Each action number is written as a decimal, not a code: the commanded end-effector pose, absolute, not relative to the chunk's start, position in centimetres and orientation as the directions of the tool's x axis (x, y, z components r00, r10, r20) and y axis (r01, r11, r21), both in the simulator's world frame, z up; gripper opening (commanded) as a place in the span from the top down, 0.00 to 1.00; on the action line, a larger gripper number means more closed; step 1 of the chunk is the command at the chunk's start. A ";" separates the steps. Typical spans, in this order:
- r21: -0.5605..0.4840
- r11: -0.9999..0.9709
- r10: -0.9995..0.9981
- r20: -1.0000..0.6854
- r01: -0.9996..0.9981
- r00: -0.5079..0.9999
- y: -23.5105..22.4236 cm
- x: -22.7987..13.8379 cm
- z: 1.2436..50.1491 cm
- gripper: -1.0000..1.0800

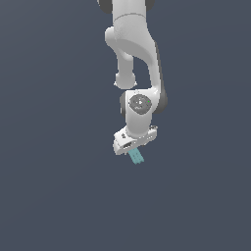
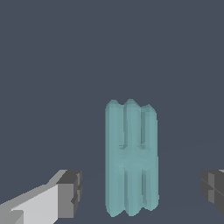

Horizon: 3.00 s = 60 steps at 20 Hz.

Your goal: Pick up the object and move it to a goal position.

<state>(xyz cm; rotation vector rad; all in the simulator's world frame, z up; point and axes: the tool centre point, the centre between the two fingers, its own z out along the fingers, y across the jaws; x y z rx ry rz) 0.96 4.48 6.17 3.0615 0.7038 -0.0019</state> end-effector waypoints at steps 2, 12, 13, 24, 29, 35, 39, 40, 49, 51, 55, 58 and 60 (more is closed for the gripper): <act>0.000 -0.900 0.437 -0.001 0.437 0.900 4.4 1.0 5.9 0.04; 0.000 -0.898 0.441 0.000 0.441 0.898 4.5 0.9 1.7 0.04; 0.000 -0.897 0.441 0.000 0.441 0.897 4.5 0.9 1.5 0.04; 0.000 -0.897 0.441 0.000 0.441 0.897 4.5 1.0 1.1 1.00; 0.000 -0.897 0.441 0.001 0.441 0.897 4.5 1.0 1.1 1.00; 0.000 -0.897 0.441 0.001 0.441 0.897 3.7 0.4 1.6 1.00; 0.000 -0.897 0.441 0.001 0.441 0.897 2.4 -0.6 2.3 1.00; 0.000 -0.897 0.441 0.001 0.441 0.897 1.9 -0.9 2.5 1.00; 0.001 -0.897 0.441 0.000 0.441 0.897 -3.8 -5.1 5.7 1.00; 0.001 -0.897 0.441 0.000 0.441 0.897 -5.1 -6.0 6.3 1.00; 0.000 -0.897 0.441 0.000 0.441 0.897 -7.2 -7.4 7.5 1.00; 0.000 -0.897 0.441 0.000 0.441 0.897 -8.4 -8.2 8.2 1.00; 0.000 -0.897 0.441 0.000 0.441 0.897 -8.9 -8.5 8.4 1.00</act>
